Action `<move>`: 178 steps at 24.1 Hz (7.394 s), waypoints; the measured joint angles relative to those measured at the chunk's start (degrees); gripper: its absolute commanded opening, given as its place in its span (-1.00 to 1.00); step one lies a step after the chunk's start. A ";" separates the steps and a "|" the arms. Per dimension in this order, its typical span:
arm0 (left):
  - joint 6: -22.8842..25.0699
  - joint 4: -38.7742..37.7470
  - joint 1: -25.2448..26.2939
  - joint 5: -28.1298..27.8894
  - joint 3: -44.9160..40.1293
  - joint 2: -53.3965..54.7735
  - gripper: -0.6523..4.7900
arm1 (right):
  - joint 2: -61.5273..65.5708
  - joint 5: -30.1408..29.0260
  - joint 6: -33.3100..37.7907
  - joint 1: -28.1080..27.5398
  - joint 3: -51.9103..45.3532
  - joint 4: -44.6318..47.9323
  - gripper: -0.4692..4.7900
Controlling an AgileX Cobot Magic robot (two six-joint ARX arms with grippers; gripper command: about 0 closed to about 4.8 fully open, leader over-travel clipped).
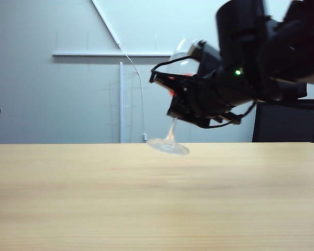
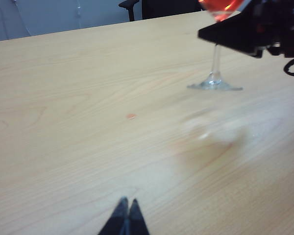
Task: Gently pick up the goblet, rotate it counterclockwise for two full turns (viewing from above), and then place it back on the table.
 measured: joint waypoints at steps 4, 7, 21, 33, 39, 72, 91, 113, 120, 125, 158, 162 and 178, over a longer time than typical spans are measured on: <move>0.00 0.00 0.00 0.00 0.00 0.00 -0.78 | -0.02 -2.16 -7.82 1.01 5.60 -7.54 -0.85; 0.00 0.00 0.00 0.00 0.00 0.00 -0.78 | -0.11 -1.55 -15.93 2.10 8.31 -12.17 -0.85; 0.00 0.00 0.00 0.00 0.00 0.00 -0.78 | -0.11 10.84 -37.16 8.87 8.28 -14.27 -0.85; 0.00 0.00 0.00 0.00 0.00 0.00 -0.78 | -0.15 9.84 -19.61 9.35 -7.19 17.68 -0.85; 0.00 0.00 0.00 0.00 0.00 0.00 -0.78 | 2.43 3.80 -11.89 5.27 -6.97 21.55 -0.85; 0.00 -0.04 0.02 0.00 0.02 -2.08 -0.78 | 17.94 -2.49 -22.23 3.10 2.51 24.17 -0.62; 0.00 -0.04 0.02 0.00 0.02 -2.08 -0.78 | 10.82 -2.05 -22.56 3.10 -6.67 26.12 -0.22; 0.00 -0.04 28.00 5.09 0.02 -8.41 -0.78 | -74.53 5.27 -19.74 11.56 -29.29 -36.28 -0.84; 0.00 -0.13 28.00 5.07 0.02 -8.41 -0.78 | -87.93 6.40 -19.71 11.47 -29.33 -49.00 -0.84; 0.00 -0.28 28.00 5.09 0.02 -8.41 -0.78 | -94.55 6.43 -19.52 11.54 -29.44 -53.24 -0.84; 0.00 -0.31 28.00 5.05 0.02 -8.39 -0.78 | -101.20 -11.54 -22.12 -32.92 -41.68 -45.33 -0.84; 0.00 -0.31 28.00 5.07 0.02 -8.39 -0.78 | -101.20 -11.26 -22.12 -35.01 -41.68 -45.35 -0.84; 0.00 -0.31 28.00 5.07 0.02 -8.41 -0.78 | -101.20 -11.74 -22.08 -36.30 -41.68 -45.46 -0.84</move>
